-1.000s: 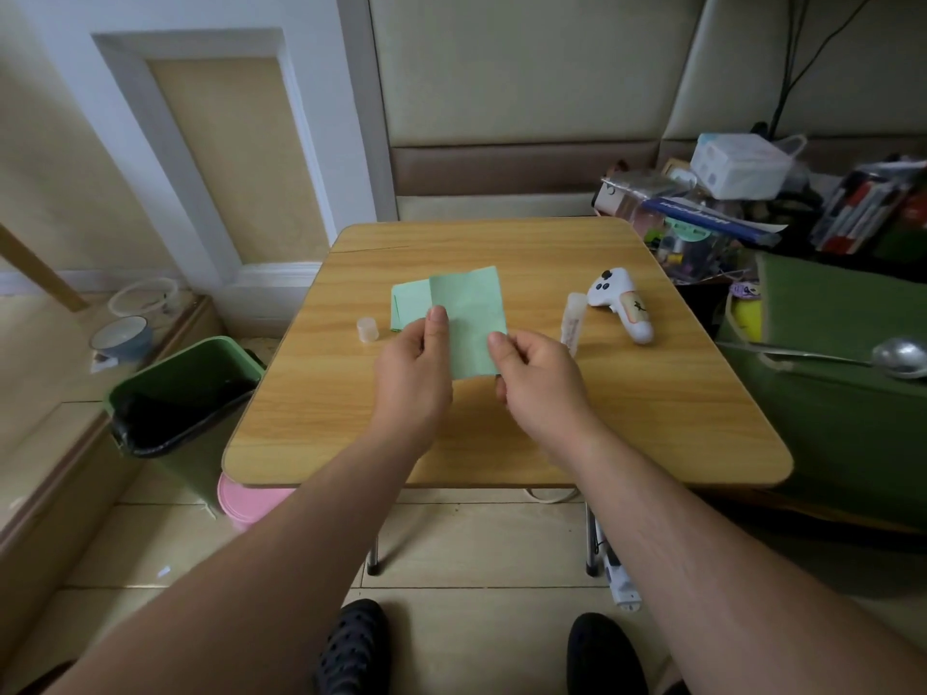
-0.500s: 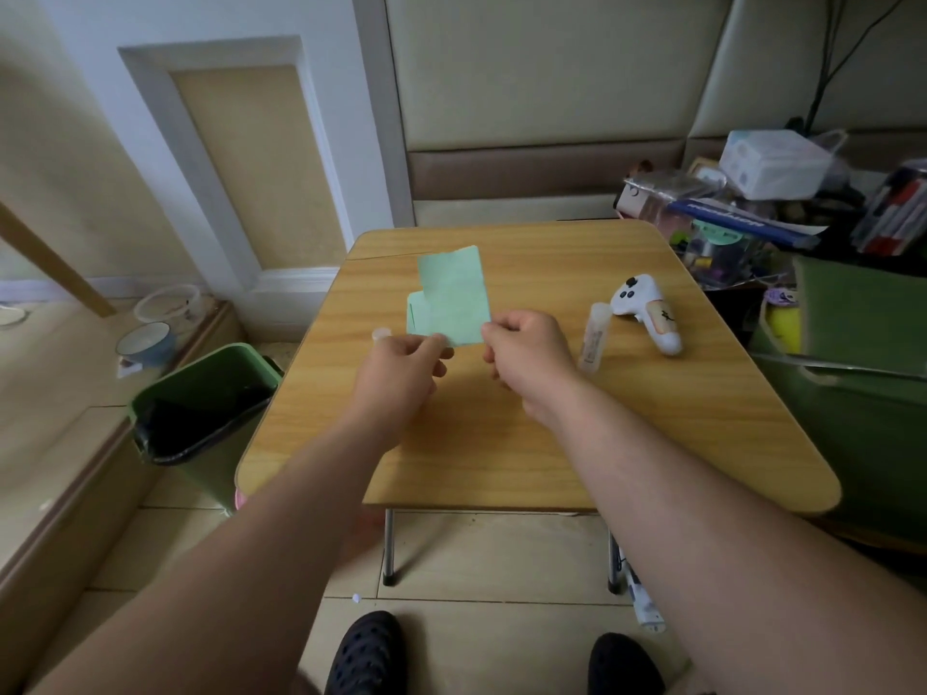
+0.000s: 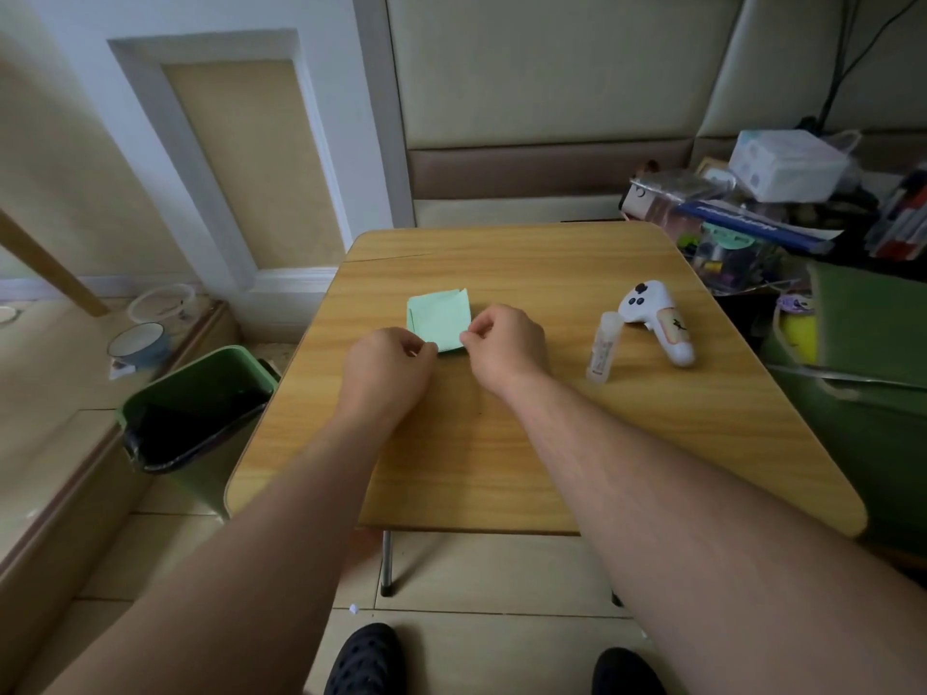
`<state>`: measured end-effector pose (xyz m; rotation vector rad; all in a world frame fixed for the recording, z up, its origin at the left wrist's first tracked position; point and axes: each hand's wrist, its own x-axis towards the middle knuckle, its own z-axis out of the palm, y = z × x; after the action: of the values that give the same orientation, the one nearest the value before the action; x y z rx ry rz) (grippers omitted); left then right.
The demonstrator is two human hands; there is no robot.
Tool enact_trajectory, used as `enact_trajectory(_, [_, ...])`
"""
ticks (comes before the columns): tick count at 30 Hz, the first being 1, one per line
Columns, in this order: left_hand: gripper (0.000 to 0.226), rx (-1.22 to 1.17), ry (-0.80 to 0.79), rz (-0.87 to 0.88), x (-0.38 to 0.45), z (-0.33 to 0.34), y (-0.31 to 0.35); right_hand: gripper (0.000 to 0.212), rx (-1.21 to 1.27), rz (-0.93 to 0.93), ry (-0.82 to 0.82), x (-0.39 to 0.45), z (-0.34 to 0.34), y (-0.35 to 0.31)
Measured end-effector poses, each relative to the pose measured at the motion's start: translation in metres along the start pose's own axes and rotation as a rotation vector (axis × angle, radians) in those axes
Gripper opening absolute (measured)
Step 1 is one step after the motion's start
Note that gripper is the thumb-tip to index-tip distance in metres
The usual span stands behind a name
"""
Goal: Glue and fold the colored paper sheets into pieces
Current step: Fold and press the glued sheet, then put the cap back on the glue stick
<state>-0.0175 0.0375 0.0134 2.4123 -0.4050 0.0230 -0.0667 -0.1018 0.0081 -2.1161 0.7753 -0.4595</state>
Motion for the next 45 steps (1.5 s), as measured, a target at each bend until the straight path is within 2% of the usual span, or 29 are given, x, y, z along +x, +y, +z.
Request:
enact_trajectory(4, [0.026,0.067,-0.004,0.049,-0.002,0.001,-0.001,0.02,-0.012,-0.03,0.0,-0.001,0.002,0.0])
enact_trajectory(9, [0.03,0.088,-0.014,0.085,-0.005,0.002,0.0,0.042,-0.12,-0.089,-0.078,-0.003,0.001,0.002])
enact_trajectory(11, [0.028,0.074,-0.014,0.09,-0.005,0.005,-0.002,0.044,-0.116,-0.108,-0.11,-0.004,0.0,0.002])
enact_trajectory(14, [0.024,0.034,-0.009,0.1,-0.009,0.007,0.0,0.036,-0.077,-0.185,-0.08,-0.014,-0.009,0.009])
enact_trajectory(17, [0.022,-0.021,-0.037,0.183,-0.018,0.007,0.007,0.03,-0.073,-0.308,0.012,-0.036,-0.031,0.027])
enact_trajectory(21, [0.019,-0.128,-0.141,0.274,-0.035,0.012,0.021,0.028,-0.041,-0.507,0.24,-0.055,-0.085,0.035])
enact_trajectory(23, [0.018,-0.157,-0.181,0.304,-0.042,0.017,0.029,0.028,0.03,-0.444,0.366,-0.057,-0.112,0.037])
enact_trajectory(25, [0.012,-0.204,-0.199,0.303,-0.051,0.022,0.037,0.028,0.104,-0.254,0.436,-0.057,-0.131,0.046])
enact_trajectory(27, [0.006,-0.251,-0.193,0.29,-0.057,0.025,0.044,0.028,0.11,-0.05,0.392,-0.055,-0.139,0.06])
enact_trajectory(29, [0.006,-0.309,-0.197,0.263,-0.063,0.028,0.051,0.03,0.057,0.065,0.255,-0.053,-0.136,0.07])
enact_trajectory(33, [0.009,-0.453,-0.219,0.192,-0.072,0.033,0.061,0.054,-0.061,0.058,0.079,-0.048,-0.114,0.08])
enact_trajectory(35, [0.01,-0.519,-0.229,0.154,-0.076,0.034,0.063,0.05,-0.116,0.045,0.114,-0.044,-0.104,0.083])
enact_trajectory(37, [0.015,-0.58,-0.236,0.12,-0.08,0.033,0.066,0.037,-0.126,0.045,0.154,-0.045,-0.099,0.078])
enact_trajectory(39, [0.022,-0.651,-0.237,0.08,-0.083,0.029,0.069,0.027,0.064,0.035,0.118,-0.05,-0.098,0.067])
enact_trajectory(42, [0.034,-0.823,-0.293,-0.021,-0.085,0.017,0.073,0.015,0.501,-0.018,-0.057,-0.075,-0.1,0.036])
enact_trajectory(45, [0.037,-0.954,-0.377,-0.013,-0.087,0.001,0.074,0.019,0.816,0.053,-0.201,-0.101,-0.103,0.008])
